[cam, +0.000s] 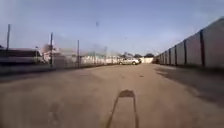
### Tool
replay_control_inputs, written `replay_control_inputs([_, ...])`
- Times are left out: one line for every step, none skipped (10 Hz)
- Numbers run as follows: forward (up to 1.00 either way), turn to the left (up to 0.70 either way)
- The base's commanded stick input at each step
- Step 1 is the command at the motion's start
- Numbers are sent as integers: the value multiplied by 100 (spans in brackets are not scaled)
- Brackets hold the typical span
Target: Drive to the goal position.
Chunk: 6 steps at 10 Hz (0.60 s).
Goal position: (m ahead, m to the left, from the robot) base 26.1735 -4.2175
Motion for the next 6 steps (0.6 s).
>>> replay_control_inputs([100,-27])
replay_control_inputs([100,-19])
replay_control_inputs([100,-9])
replay_control_inputs([100,0])
replay_control_inputs([100,0])
replay_control_inputs([100,0])
